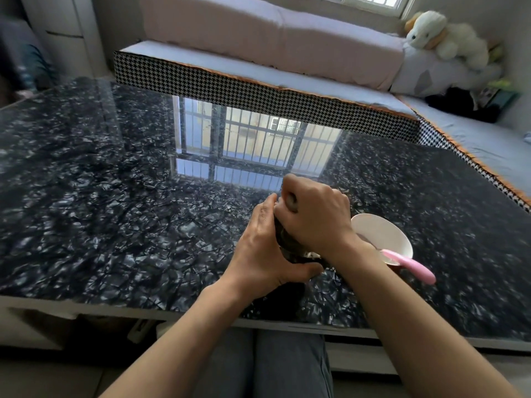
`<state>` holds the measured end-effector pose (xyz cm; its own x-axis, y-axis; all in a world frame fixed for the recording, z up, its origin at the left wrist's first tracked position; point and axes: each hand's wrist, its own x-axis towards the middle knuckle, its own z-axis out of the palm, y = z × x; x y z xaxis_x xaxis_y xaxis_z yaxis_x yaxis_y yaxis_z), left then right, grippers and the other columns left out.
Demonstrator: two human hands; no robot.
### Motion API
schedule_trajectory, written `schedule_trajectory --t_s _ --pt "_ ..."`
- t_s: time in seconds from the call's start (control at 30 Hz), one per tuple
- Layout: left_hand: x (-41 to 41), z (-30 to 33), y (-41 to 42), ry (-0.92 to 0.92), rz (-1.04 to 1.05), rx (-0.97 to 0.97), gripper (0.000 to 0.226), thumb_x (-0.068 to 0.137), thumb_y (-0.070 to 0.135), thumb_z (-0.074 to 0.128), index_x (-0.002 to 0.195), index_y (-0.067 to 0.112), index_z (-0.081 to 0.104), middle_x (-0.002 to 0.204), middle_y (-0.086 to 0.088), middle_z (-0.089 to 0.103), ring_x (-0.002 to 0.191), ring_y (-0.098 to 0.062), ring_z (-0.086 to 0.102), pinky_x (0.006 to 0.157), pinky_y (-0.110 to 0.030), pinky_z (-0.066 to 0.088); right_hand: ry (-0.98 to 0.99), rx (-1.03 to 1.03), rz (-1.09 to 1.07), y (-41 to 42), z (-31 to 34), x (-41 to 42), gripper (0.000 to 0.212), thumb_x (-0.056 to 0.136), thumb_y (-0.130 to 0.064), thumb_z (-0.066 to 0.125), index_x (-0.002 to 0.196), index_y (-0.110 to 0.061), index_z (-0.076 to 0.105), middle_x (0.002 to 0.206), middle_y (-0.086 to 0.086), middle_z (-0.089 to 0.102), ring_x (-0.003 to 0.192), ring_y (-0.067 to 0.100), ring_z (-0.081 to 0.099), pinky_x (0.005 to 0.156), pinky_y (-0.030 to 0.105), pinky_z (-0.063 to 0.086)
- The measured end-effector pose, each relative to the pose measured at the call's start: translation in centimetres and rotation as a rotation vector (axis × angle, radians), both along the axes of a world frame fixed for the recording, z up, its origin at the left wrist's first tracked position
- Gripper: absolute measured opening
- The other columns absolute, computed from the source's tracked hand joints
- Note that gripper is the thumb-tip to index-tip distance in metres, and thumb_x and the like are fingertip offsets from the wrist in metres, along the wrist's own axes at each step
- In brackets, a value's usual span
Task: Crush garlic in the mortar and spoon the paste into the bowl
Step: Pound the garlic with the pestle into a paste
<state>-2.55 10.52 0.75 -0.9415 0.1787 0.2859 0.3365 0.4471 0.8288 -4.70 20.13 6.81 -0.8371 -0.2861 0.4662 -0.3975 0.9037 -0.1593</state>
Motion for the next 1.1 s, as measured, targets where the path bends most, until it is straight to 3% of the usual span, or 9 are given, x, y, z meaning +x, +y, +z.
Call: schedule_trajectory --t_s 0.1,0.2,0.37,0.53,0.6,0.73,0.9,0.97,1.1 --pt "0.3 0.1 0.0 0.006 0.011 0.008 0.126 0.049 0.046 0.084 0.145 0.012 0.011 0.143 0.002 0.028 0.128 -0.002 0.025 0.105 -0.016 0.022 0.024 -0.09 -0.019 1.2 1.3 -0.2 0.012 0.08 -0.023 0.057 0.073 -0.015 0.05 0.057 -0.007 0.043 0.058 0.023 0.042 0.055 0.029 0.024" --pt "0.3 -0.2 -0.1 0.011 0.017 0.011 0.125 0.05 0.043 0.085 0.145 0.011 0.011 0.14 0.0 0.032 0.127 -0.007 0.031 0.103 -0.017 0.025 0.142 -0.301 -0.063 2.0 2.0 -0.2 0.011 0.078 -0.018 0.06 0.071 -0.015 0.052 0.056 -0.003 0.047 0.056 0.023 0.047 0.057 0.028 0.031" --pt "0.1 -0.2 0.0 0.019 0.012 0.01 0.124 0.052 0.042 0.084 0.146 0.012 0.009 0.146 0.001 0.025 0.125 0.003 0.02 0.098 -0.008 0.016 -0.043 -0.1 -0.02 0.5 -0.1 0.1 0.016 0.08 -0.023 0.058 0.07 -0.018 0.046 0.056 -0.008 0.04 0.058 0.022 0.042 0.056 0.029 0.026" --pt "0.2 -0.1 0.0 0.016 0.015 -0.001 0.124 0.051 0.044 0.084 0.145 0.01 0.011 0.143 -0.002 0.029 0.131 -0.01 0.028 0.105 -0.017 0.022 0.128 -0.233 -0.016 1.8 3.0 -0.6 0.014 0.077 -0.017 0.059 0.069 -0.019 0.049 0.054 -0.009 0.041 0.05 0.014 0.044 0.051 0.022 0.031" --pt "0.1 -0.1 0.0 0.012 0.011 0.001 0.124 0.051 0.043 0.084 0.145 0.01 0.011 0.144 -0.003 0.028 0.132 -0.011 0.027 0.106 -0.018 0.022 0.123 -0.154 -0.007 1.4 2.5 -0.3 0.016 0.077 -0.017 0.06 0.068 -0.019 0.047 0.052 -0.011 0.038 0.046 0.007 0.038 0.049 0.018 0.027" --pt "0.1 -0.1 0.0 0.009 -0.002 -0.001 0.122 0.051 0.045 0.083 0.145 0.01 0.013 0.145 -0.002 0.027 0.134 -0.012 0.024 0.111 -0.028 0.025 0.056 0.029 0.054 0.5 -0.2 0.0 0.02 0.077 -0.022 0.059 0.067 -0.02 0.041 0.055 -0.007 0.044 0.049 0.021 0.039 0.048 0.025 0.025" --pt "0.3 0.0 -0.1 -0.011 0.007 -0.015 0.126 0.05 0.048 0.082 0.146 0.012 0.009 0.146 -0.003 0.027 0.132 -0.016 0.03 0.109 -0.028 0.028 0.144 -0.152 -0.003 1.8 3.2 -0.6 0.015 0.077 -0.017 0.058 0.068 -0.019 0.046 0.053 -0.009 0.04 0.05 0.015 0.04 0.05 0.023 0.026" --pt "0.2 0.0 -0.1 -0.02 0.001 0.0 0.126 0.05 0.048 0.083 0.146 0.013 0.009 0.147 -0.003 0.025 0.13 -0.02 0.035 0.108 -0.032 0.032 0.122 -0.053 0.004 1.6 2.7 -0.2 0.016 0.077 -0.021 0.057 0.068 -0.021 0.044 0.052 -0.011 0.037 0.048 0.014 0.038 0.05 0.022 0.03" --pt "0.3 0.0 0.0 0.003 0.001 -0.018 0.125 0.052 0.045 0.082 0.146 0.012 0.007 0.146 -0.002 0.025 0.134 -0.013 0.027 0.106 -0.022 0.026 -0.022 0.074 -0.008 1.4 0.6 -0.1 0.014 0.079 -0.03 0.053 0.073 -0.018 0.048 0.062 -0.006 0.044 0.058 0.022 0.04 0.056 0.029 0.026"
